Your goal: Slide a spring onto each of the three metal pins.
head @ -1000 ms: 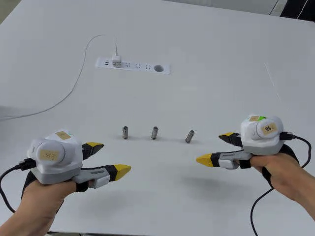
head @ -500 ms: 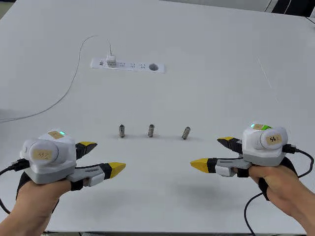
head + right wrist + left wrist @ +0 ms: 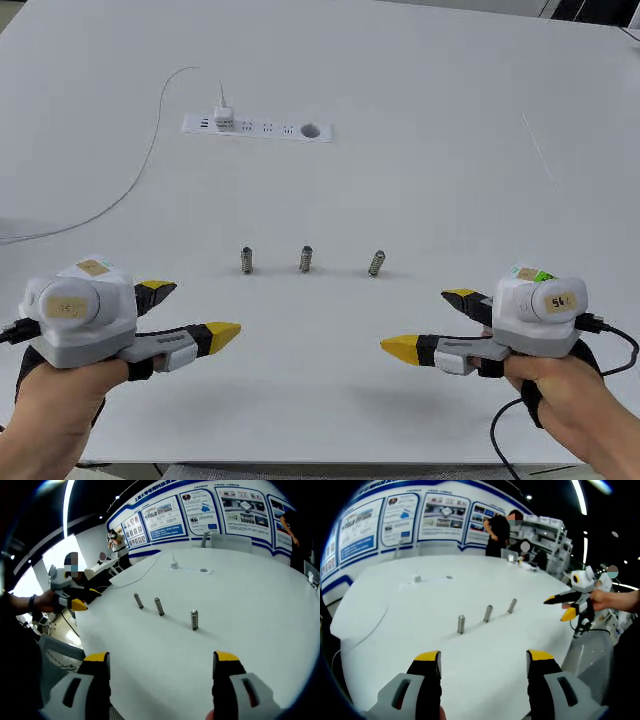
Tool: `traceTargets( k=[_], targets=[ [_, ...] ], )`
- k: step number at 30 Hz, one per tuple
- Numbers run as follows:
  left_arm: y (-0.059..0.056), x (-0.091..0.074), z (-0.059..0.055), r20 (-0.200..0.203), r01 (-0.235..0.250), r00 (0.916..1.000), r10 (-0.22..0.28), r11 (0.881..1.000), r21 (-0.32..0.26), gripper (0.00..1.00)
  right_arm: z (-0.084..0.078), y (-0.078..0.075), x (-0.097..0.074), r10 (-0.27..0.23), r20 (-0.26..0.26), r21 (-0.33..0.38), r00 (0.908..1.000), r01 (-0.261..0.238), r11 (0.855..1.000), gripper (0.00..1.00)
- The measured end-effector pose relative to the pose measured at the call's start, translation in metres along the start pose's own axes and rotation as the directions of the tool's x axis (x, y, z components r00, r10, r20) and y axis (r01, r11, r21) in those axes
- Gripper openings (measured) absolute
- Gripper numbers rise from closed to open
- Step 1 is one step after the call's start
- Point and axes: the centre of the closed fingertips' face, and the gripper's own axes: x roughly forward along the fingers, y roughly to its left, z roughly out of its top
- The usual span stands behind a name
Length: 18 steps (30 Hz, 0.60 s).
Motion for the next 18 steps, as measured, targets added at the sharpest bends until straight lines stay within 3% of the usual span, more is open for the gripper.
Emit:
traceTargets(
  k=[18],
  targets=[
    [0.001,-0.005,-0.013,-0.023,-0.023,0.9995,0.022,1.000,-0.019,0.75,-0.013,0.016,0.005,0.026,-0.018,0.021,0.9995,-0.026,0.999,0.89]
  ],
)
